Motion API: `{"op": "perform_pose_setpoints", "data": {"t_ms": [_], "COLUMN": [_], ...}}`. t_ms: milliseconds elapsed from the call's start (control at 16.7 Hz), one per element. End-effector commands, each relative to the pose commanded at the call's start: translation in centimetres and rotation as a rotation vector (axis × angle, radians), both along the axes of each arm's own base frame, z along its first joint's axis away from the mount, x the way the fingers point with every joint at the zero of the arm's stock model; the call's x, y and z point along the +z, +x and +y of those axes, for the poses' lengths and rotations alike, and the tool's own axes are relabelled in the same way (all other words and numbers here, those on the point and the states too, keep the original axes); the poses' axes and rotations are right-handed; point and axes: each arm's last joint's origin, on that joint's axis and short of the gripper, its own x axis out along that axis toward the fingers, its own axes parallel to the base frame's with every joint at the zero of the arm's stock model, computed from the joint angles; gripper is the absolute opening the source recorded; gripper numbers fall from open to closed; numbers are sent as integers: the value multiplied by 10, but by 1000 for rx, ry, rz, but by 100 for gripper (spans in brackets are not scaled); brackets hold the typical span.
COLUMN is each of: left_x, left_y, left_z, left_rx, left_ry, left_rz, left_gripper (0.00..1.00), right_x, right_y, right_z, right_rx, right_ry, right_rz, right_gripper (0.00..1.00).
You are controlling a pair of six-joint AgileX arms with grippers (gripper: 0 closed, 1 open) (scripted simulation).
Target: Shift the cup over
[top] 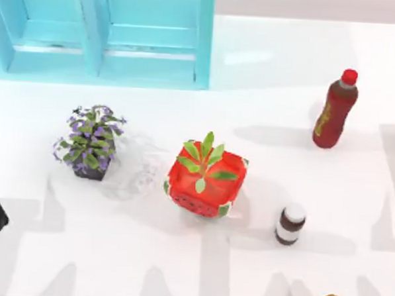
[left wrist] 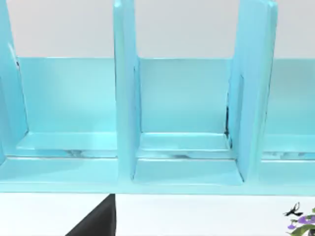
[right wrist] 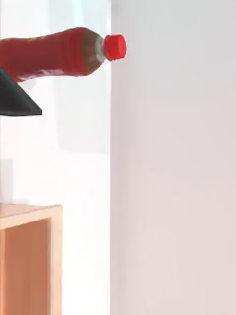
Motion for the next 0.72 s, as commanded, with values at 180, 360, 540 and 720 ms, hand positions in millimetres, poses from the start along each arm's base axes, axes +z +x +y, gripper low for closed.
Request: {"op": "perform_pose_setpoints", "data": {"t_ms": [180,360,540,720], "left_x": [1,13,29,48], "left_y": [0,1,7,15], "left_z": [0,1,3,6], "left_rx": [2,12,24,36], "left_ry": [0,8,22,37], "left_rz": [6,74,199,319], "left_gripper": [100,100,100,100], "right_x": [0,0,0,0], "right_y": [0,0,0,0], "right_z": [0,0,0,0], "right_rx": [0,0,0,0], "right_ry": [0,0,0,0], "right_rz": [0,0,0,0], "right_gripper": [100,100,100,100]}}
